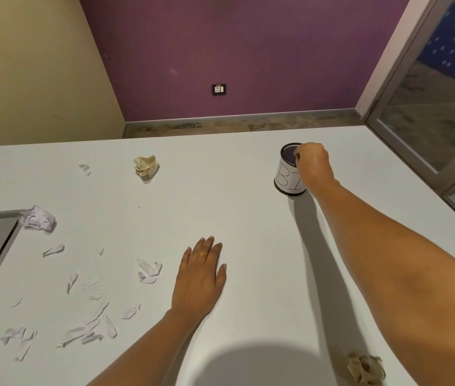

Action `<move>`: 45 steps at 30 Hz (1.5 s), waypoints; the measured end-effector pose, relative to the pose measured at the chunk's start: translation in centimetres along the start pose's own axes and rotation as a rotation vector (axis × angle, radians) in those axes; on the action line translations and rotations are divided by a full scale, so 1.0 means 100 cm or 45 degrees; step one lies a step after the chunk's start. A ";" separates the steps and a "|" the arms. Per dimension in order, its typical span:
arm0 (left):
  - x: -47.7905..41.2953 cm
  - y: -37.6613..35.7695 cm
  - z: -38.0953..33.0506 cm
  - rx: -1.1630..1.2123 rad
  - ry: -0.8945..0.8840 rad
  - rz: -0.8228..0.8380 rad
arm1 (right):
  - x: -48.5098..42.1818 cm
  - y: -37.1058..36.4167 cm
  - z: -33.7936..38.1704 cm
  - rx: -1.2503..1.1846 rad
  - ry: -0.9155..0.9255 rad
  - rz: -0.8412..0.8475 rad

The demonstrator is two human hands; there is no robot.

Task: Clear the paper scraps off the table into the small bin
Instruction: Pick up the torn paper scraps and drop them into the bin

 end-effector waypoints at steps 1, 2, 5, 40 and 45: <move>0.000 0.000 0.000 -0.002 -0.001 0.002 | 0.000 -0.001 0.000 0.021 0.014 -0.017; 0.000 -0.001 0.000 -0.004 -0.002 0.006 | -0.002 -0.002 0.000 0.043 0.025 -0.028; -0.001 0.000 0.000 0.007 0.003 0.017 | -0.003 -0.004 0.000 0.054 0.053 -0.048; 0.049 0.072 0.062 -0.214 0.245 0.338 | 0.190 -0.107 -0.045 -0.074 0.394 0.325; 0.051 0.069 0.065 -0.181 0.223 0.329 | 0.190 -0.106 -0.045 -0.123 0.352 0.327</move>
Point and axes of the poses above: each hand's wrist, its own x-axis away from the middle knuckle, its own y-axis out of the back of the hand, z = x × y, the point moved 2 cm from there along -x, towards the middle knuckle, and after that the axes turned 14 degrees about -y, right-handed, at the moved point
